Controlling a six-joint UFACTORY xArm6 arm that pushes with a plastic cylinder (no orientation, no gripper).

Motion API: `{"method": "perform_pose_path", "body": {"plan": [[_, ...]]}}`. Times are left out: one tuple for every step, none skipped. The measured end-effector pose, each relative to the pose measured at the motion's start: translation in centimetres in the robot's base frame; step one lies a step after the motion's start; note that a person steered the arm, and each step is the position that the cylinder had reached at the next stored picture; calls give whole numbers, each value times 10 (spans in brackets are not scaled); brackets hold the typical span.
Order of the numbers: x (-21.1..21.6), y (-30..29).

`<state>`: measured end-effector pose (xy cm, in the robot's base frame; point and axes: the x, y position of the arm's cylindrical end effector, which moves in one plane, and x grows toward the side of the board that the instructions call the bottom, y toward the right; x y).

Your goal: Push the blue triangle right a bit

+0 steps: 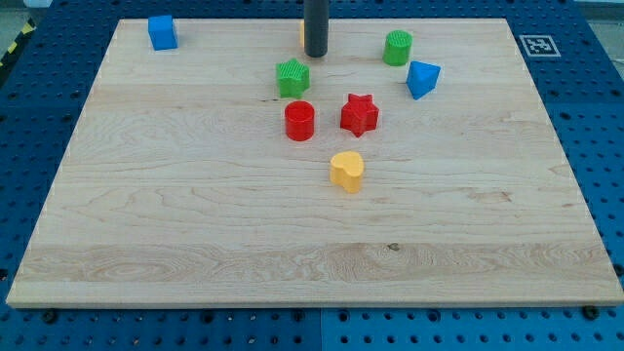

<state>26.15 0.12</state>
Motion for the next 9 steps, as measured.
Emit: {"method": "perform_pose_path", "body": {"plan": [[-4,0],[-2,3],[24,22],[52,55],[63,68],[63,68],[63,90],[70,120],[87,139]]}}
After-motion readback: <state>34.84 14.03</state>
